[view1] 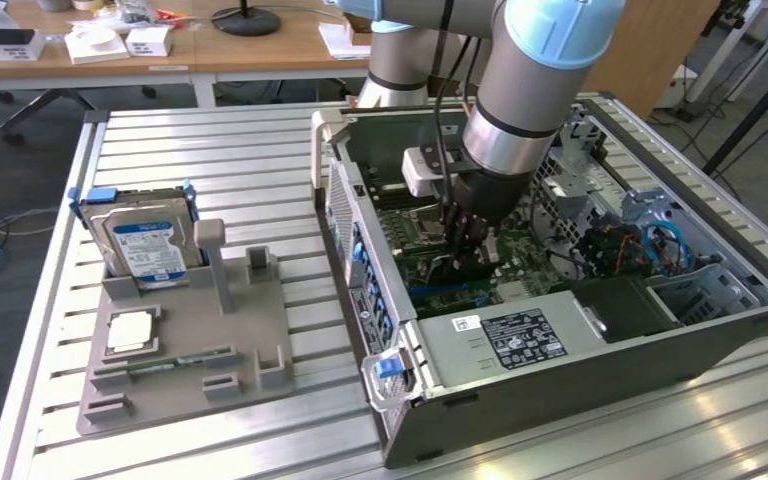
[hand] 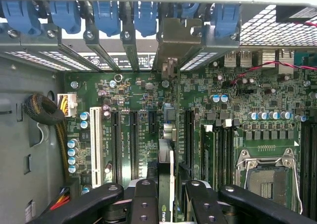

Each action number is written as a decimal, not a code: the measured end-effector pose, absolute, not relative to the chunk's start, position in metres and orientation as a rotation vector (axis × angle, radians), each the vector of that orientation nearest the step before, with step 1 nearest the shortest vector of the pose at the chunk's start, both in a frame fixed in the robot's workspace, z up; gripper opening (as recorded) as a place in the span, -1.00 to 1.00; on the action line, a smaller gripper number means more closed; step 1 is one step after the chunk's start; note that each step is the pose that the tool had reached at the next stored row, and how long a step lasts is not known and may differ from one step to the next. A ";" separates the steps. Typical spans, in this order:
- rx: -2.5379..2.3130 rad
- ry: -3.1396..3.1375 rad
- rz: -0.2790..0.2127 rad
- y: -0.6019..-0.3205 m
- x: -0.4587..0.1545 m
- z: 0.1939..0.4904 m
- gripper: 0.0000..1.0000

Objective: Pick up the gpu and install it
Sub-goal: 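Insert the gpu into the slot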

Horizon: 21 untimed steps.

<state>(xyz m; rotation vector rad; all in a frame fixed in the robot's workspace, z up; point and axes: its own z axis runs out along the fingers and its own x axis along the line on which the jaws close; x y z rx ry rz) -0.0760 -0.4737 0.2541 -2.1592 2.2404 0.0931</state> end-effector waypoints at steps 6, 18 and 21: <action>-2.140 2.258 0.093 -0.474 -0.076 0.254 -0.47; -2.140 2.262 0.091 -0.474 -0.076 0.255 -0.47; -2.140 2.266 0.088 -0.474 -0.076 0.255 -0.47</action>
